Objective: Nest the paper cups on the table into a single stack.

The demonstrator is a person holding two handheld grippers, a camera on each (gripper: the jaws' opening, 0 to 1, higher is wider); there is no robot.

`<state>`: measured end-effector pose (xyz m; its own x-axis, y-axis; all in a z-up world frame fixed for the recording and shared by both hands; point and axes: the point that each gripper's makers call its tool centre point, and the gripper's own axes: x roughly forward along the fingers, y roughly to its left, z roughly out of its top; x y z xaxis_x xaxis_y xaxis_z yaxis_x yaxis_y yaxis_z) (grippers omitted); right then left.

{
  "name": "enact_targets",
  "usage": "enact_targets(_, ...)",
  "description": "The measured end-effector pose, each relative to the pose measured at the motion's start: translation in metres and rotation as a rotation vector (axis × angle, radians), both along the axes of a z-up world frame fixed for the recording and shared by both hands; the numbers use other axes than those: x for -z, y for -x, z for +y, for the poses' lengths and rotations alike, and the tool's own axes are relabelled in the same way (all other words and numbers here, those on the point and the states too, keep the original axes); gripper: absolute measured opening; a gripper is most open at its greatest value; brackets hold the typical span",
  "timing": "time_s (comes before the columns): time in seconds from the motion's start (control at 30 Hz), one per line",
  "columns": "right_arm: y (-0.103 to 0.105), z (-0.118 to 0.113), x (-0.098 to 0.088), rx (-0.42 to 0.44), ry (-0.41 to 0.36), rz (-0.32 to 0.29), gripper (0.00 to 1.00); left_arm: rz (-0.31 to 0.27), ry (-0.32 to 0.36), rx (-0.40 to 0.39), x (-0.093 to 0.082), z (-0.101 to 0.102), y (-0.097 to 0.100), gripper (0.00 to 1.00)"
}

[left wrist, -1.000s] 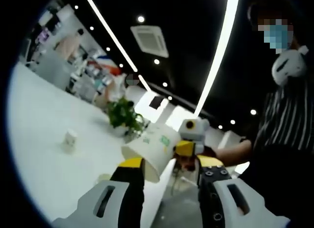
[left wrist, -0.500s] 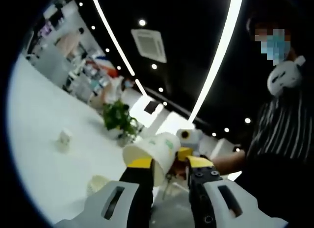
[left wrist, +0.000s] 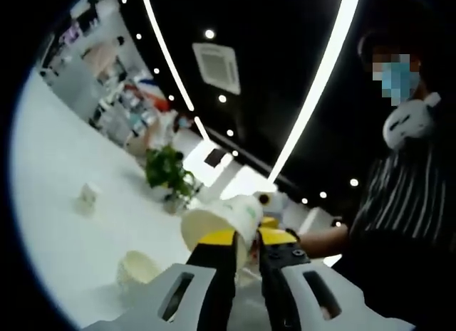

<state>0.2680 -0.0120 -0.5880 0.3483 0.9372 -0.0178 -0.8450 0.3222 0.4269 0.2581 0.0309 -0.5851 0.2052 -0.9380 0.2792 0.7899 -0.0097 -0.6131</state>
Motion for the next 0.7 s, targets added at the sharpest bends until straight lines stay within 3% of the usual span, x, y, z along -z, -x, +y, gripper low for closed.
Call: enact_targets(0.7, 0.007, 0.003, 0.010, -0.035, 0.012, 0.006, 0.35, 0.010, -0.004, 0.031, 0.000, 0.004, 0.002, 0.02)
